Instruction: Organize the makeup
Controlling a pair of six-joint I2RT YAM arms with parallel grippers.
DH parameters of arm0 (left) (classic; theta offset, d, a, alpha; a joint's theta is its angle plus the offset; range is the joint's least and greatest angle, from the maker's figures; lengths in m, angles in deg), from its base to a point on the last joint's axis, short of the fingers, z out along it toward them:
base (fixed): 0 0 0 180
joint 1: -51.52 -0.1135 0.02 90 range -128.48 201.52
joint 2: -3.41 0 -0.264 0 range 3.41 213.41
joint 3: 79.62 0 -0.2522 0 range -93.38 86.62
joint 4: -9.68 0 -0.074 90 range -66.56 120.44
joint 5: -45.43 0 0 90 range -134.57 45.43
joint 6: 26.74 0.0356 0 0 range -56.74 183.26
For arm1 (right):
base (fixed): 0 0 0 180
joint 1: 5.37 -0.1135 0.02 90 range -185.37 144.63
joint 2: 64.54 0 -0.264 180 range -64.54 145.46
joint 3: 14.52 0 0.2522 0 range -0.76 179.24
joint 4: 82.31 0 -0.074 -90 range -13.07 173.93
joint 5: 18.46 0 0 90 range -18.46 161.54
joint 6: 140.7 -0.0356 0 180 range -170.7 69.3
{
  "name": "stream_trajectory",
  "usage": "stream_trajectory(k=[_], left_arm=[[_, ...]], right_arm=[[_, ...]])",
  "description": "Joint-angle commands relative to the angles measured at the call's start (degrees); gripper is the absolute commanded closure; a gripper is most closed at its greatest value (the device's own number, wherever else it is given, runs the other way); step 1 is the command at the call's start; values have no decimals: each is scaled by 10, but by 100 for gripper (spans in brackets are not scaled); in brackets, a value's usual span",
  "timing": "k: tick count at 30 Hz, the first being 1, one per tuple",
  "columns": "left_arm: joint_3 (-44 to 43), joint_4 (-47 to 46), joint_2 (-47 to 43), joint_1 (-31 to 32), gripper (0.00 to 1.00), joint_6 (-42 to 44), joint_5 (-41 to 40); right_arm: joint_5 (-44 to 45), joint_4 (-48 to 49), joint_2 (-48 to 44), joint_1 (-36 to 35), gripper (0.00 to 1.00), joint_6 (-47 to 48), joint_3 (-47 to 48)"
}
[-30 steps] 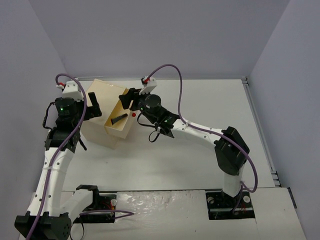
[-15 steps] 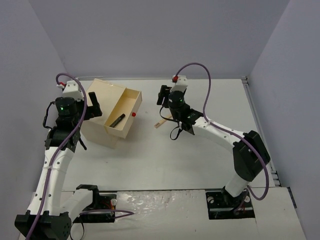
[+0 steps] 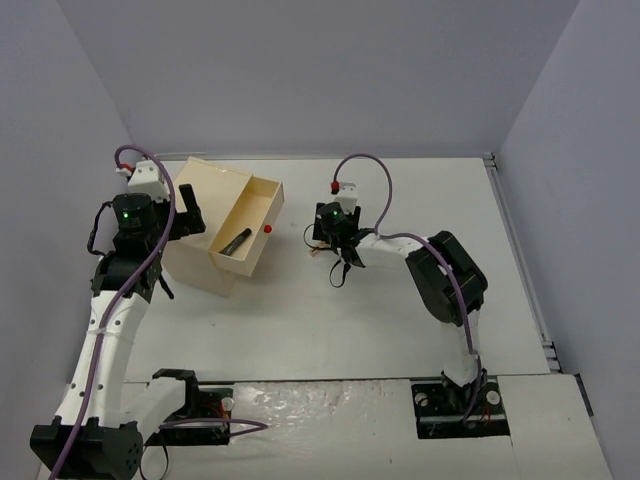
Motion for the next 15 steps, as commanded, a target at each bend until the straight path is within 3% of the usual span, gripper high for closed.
stream_trajectory(k=[1, 6, 10, 15], left_arm=[[-24, -24, -2, -3, 3, -4, 2], [-24, -24, -2, -3, 3, -3, 2], [-23, -24, -2, -3, 3, -2, 2], [-24, -25, 1, -3, 3, -4, 2]], right_arm=[[15, 15, 21, -4, 42, -27, 38], [18, -6, 44, -4, 49, -30, 38], [17, -14, 36, -4, 63, -30, 9], [20, -10, -4, 3, 92, -12, -24]])
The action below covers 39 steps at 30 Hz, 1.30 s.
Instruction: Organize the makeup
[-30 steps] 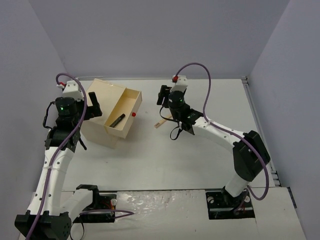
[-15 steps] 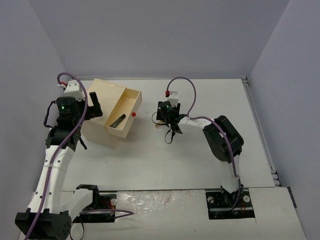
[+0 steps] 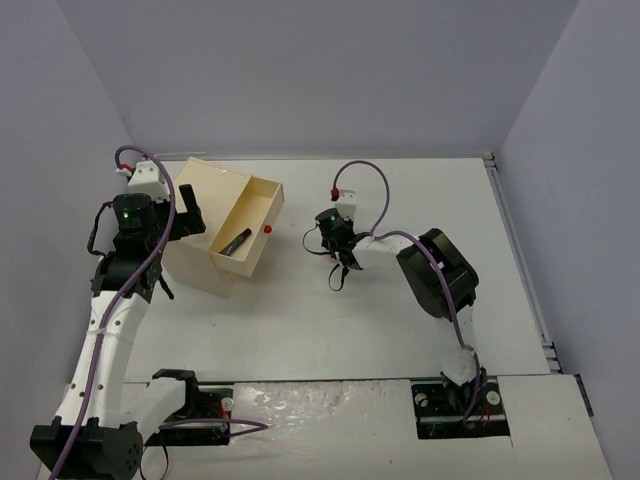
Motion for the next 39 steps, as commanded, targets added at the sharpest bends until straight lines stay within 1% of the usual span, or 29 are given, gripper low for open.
stream_trajectory(k=[1, 3, 6, 10, 15, 18, 21, 26, 30, 33, 36, 39], left_arm=[[-24, -26, 1, -3, 3, -4, 2], [-24, -26, 2, -3, 3, -4, 2], [-24, -26, 2, -3, 3, -5, 16], [-24, -26, 5, -3, 3, -4, 16], [-24, -25, 9, -3, 3, -4, 16], [-24, -25, 8, -3, 3, -4, 16], [-24, -25, 9, -3, 3, -4, 15], [-24, -23, 9, -3, 3, -4, 16], [-24, -24, 9, -3, 3, -4, 18], [-24, -25, 8, -3, 3, -4, 19], [-24, -25, 7, -3, 3, -4, 20], [-23, -25, 6, -3, 3, -5, 19]], right_arm=[[12, -13, -59, 3, 95, 11, -29], [8, -8, -90, 4, 100, 21, -36], [-2, -2, -140, 1, 100, 33, -37], [-32, 13, -218, -15, 100, 48, -11], [-64, 39, -256, -52, 100, 46, 51], [-117, 71, -248, -70, 98, 25, 104], [-150, 109, -224, -89, 98, 1, 145], [-184, 186, -169, -113, 98, -36, 182], [-168, 236, -138, -128, 98, -43, 192], [-151, 256, -120, -137, 98, -46, 190], [-131, 271, -111, -145, 98, -42, 184], [-93, 290, -110, -153, 97, -30, 166]])
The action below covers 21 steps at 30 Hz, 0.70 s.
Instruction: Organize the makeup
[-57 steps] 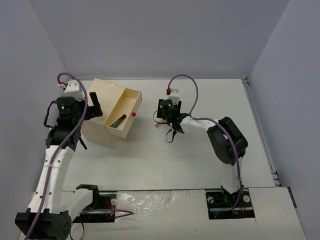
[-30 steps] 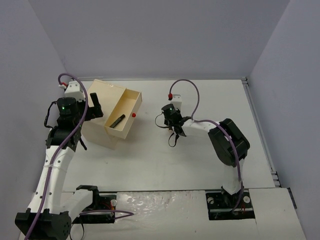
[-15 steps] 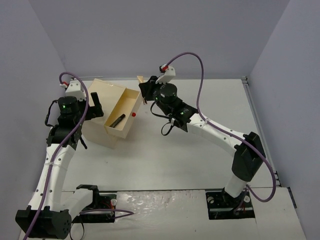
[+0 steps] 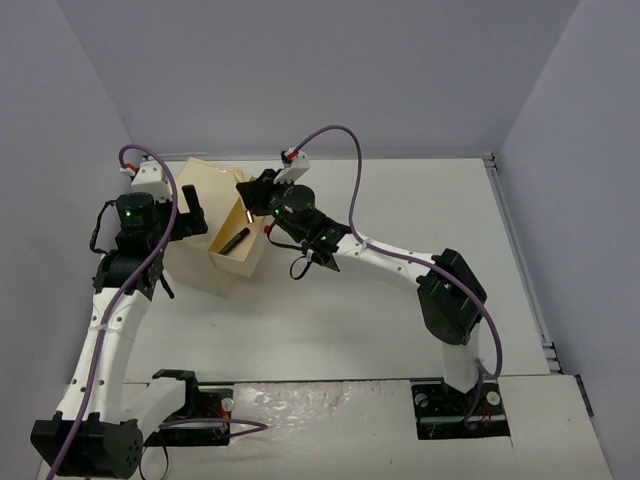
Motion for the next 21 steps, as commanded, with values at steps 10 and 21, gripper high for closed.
stream_trajectory(k=[10, 21], left_arm=[[-23, -25, -4, -3, 3, -4, 6], [-24, -25, 0, -3, 3, -3, 4]], right_arm=[[114, 94, -32, -23, 83, 31, -28], [110, 69, -85, -31, 52, 136, -58]])
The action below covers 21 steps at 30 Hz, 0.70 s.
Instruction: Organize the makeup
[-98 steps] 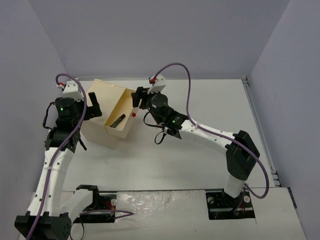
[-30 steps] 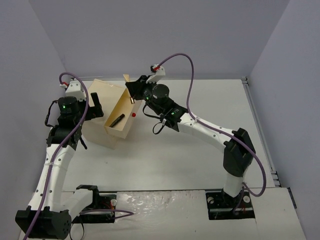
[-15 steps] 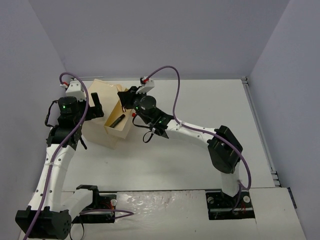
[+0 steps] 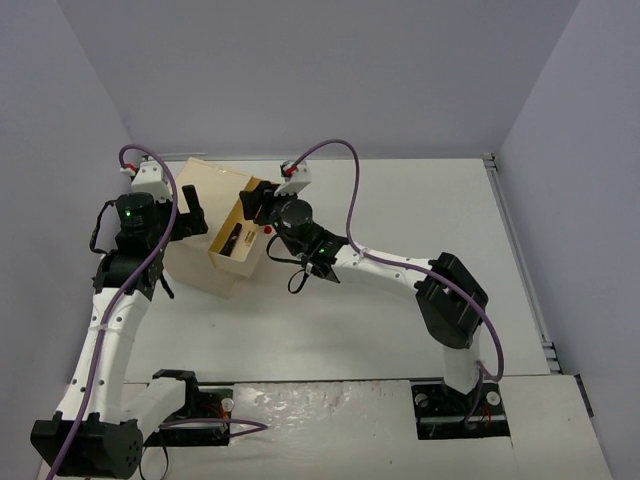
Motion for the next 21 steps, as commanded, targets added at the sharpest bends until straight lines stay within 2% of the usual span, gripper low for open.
stream_trajectory(k=[1, 4, 7, 13, 15, 21], left_arm=[[-24, -25, 1, -2, 3, -2, 4], [-25, -25, 3, -3, 3, 1, 12], [-25, -28, 6, -3, 3, 4, 21], [-32, -24, 22, -3, 3, 8, 44], [-32, -24, 26, -3, 3, 8, 47], [-33, -23, 39, -2, 3, 6, 56]], right_arm=[[2, 28, -81, -5, 50, 86, -5], [-44, 9, -116, 5, 44, 135, -17], [-112, -20, -152, 41, 43, 167, -39], [-337, -51, -208, 133, 43, 209, -118], [-399, -69, -211, 140, 42, 240, -134], [-490, -64, -183, 143, 40, 295, -163]])
